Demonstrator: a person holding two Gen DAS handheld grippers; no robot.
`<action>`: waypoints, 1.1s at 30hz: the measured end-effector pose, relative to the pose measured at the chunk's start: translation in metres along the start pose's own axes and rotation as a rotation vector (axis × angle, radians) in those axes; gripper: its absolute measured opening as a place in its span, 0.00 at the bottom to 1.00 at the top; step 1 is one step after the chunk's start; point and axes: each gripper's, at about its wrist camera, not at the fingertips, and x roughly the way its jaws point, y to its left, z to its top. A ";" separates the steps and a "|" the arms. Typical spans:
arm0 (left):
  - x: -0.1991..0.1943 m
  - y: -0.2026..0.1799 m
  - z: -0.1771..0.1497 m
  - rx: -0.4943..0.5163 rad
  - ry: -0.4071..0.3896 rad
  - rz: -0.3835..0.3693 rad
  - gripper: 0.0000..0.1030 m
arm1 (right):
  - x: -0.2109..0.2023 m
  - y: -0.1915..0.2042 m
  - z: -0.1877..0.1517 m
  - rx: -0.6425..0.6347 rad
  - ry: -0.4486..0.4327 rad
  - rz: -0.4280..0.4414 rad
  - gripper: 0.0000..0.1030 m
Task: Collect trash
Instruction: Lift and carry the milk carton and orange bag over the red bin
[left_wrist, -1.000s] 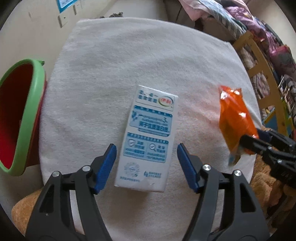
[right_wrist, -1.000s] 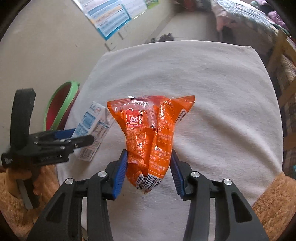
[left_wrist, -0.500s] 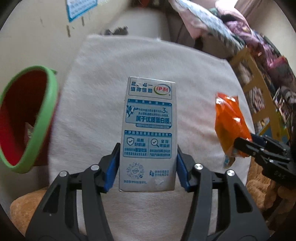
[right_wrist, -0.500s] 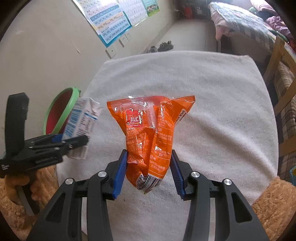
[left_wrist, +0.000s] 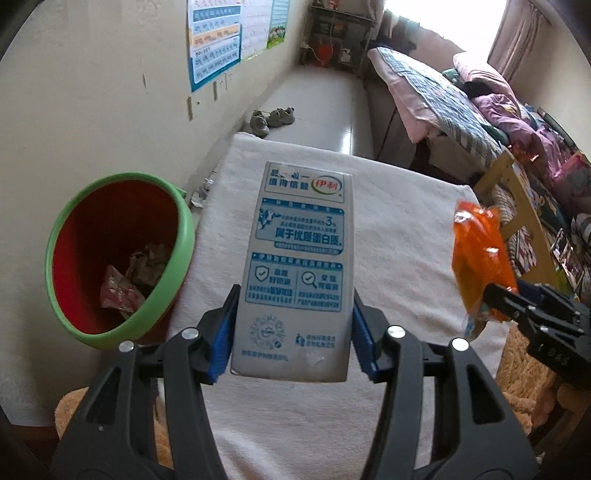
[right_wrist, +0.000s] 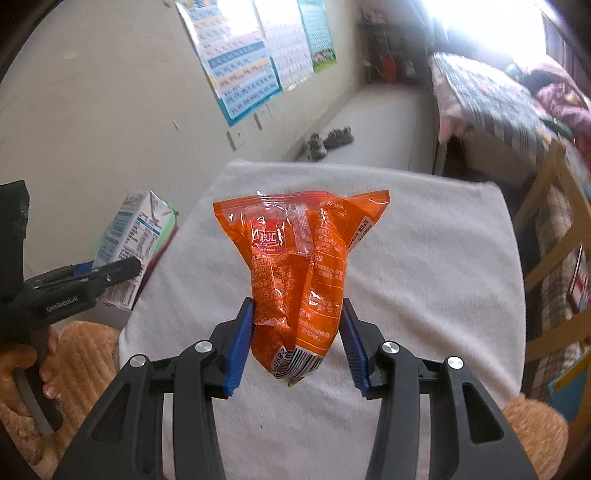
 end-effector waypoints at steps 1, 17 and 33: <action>-0.001 0.001 0.000 -0.002 -0.004 0.005 0.50 | -0.001 0.004 0.003 -0.012 -0.007 0.001 0.43; -0.020 0.041 -0.009 -0.096 -0.050 0.051 0.50 | -0.003 0.060 0.025 -0.162 -0.038 0.032 0.43; -0.032 0.075 -0.014 -0.145 -0.078 0.143 0.50 | 0.007 0.095 0.025 -0.240 -0.018 0.082 0.44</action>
